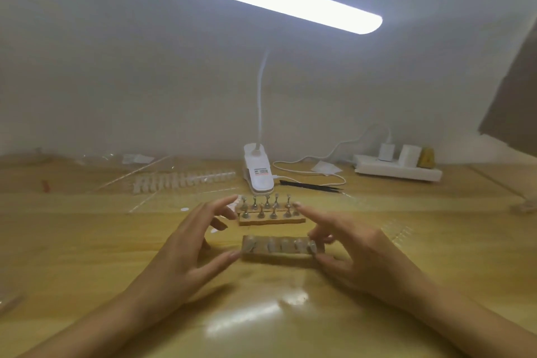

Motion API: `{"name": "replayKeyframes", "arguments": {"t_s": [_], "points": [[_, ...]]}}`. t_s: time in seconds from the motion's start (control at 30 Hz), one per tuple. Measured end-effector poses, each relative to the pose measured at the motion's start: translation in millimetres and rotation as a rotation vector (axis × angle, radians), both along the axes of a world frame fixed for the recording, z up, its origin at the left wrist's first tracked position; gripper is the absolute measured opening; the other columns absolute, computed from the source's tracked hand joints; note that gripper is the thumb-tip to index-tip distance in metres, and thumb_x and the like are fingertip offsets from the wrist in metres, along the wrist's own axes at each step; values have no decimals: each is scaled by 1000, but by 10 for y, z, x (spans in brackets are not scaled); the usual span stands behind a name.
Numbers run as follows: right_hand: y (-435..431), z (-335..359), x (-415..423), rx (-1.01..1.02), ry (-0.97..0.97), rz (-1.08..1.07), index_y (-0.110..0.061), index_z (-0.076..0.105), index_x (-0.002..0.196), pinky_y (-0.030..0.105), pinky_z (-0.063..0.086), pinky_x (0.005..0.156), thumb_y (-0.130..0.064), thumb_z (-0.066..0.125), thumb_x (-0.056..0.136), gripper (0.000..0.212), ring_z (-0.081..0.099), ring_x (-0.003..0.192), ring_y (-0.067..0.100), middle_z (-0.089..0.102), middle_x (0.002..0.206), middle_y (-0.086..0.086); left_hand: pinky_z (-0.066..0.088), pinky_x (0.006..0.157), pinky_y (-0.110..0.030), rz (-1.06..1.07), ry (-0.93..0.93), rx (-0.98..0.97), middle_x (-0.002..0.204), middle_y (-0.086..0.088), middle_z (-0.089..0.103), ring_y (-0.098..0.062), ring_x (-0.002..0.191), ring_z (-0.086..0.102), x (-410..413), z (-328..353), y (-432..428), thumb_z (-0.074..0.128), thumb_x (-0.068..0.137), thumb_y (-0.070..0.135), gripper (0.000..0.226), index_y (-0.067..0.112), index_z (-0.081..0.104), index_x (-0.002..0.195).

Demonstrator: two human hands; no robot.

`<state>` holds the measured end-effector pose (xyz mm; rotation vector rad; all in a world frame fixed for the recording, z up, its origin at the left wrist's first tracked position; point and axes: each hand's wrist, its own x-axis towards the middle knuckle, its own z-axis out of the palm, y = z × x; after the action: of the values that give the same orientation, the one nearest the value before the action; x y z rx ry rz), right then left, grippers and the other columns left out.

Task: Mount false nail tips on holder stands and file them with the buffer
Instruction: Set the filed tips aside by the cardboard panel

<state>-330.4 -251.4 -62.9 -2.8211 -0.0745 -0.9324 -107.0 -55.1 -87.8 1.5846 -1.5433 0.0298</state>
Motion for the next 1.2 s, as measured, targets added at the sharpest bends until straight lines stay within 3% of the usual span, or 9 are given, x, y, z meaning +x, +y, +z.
{"name": "replayKeyframes", "arguments": {"t_s": [0.17, 0.3, 0.4, 0.6, 0.73, 0.87, 0.97, 1.1, 1.2], "points": [[-316, 178, -140, 12, -127, -149, -24, 40, 146, 35, 58, 80, -1, 83, 76, 86, 67, 83, 12, 66, 90, -4, 44, 85, -14, -27, -47, 9, 129, 18, 52, -13, 118, 53, 11, -20, -9, 65, 90, 37, 63, 46, 34, 144], [-686, 365, -400, 116, -224, -378, -32, 45, 140, 9, 48, 85, -5, 82, 76, 79, 64, 87, 3, 63, 90, -5, 37, 93, -9, -36, -181, 6, 130, 23, 50, -8, 120, 50, -33, -1, -7, 62, 93, 38, 59, 44, 35, 145], [-1027, 434, -682, 319, -273, -517, -37, 45, 138, -1, 44, 80, -2, 82, 76, 80, 64, 87, -1, 64, 92, -5, 40, 98, -22, -2, -488, 8, 133, 21, 50, -2, 119, 49, -144, 48, -36, 52, 91, 43, 56, 39, 37, 145], [-1769, 361, -1325, 562, -501, -857, -32, 46, 134, 13, 49, 72, -11, 85, 75, 74, 65, 78, -4, 66, 84, -10, 52, 85, -31, -149, -997, -70, 127, 11, 59, -12, 108, 57, -349, 88, -343, 60, 89, 28, 56, 31, 44, 143], [-2027, 45, -1645, 621, -545, -1024, -17, 46, 133, 55, 50, 91, -8, 83, 77, 68, 66, 94, 34, 63, 83, 0, 51, 83, -33, -180, -906, -114, 129, 10, 58, -14, 109, 57, -627, 152, -821, 55, 88, 38, 55, 29, 43, 141], [-2130, -159, -1873, 589, -469, -1216, -11, 46, 135, 42, 45, 82, -14, 83, 78, 68, 61, 105, 42, 66, 113, 22, 51, 85, -35, -200, -871, -133, 118, 9, 65, -16, 105, 62, -1034, 164, -1348, 71, 86, 32, 61, 28, 44, 140], [-2152, -181, -1936, 559, -383, -1264, -11, 43, 139, 35, 37, 75, -17, 81, 82, 68, 60, 107, 43, 65, 116, 24, 50, 88, -36, -274, -880, -132, 118, 9, 65, -17, 107, 60, -1247, 201, -1621, 68, 89, 29, 54, 27, 49, 139], [-2204, -172, -1981, 535, -269, -1347, -10, 36, 148, 41, 40, 83, -20, 75, 88, 72, 54, 118, 45, 57, 132, 25, 46, 89, -33, -363, -982, -131, 123, 12, 61, -15, 112, 55, -1405, 167, -1800, 45, 98, 30, 42, 31, 47, 140], [-2244, -179, -1964, 574, -199, -1397, -10, 30, 151, 41, 42, 91, -21, 73, 90, 75, 51, 124, 46, 52, 140, 25, 47, 88, -32, -344, -813, -121, 121, 13, 61, -13, 111, 56, -1389, 91, -1770, 54, 96, 27, 46, 31, 44, 140]]}}
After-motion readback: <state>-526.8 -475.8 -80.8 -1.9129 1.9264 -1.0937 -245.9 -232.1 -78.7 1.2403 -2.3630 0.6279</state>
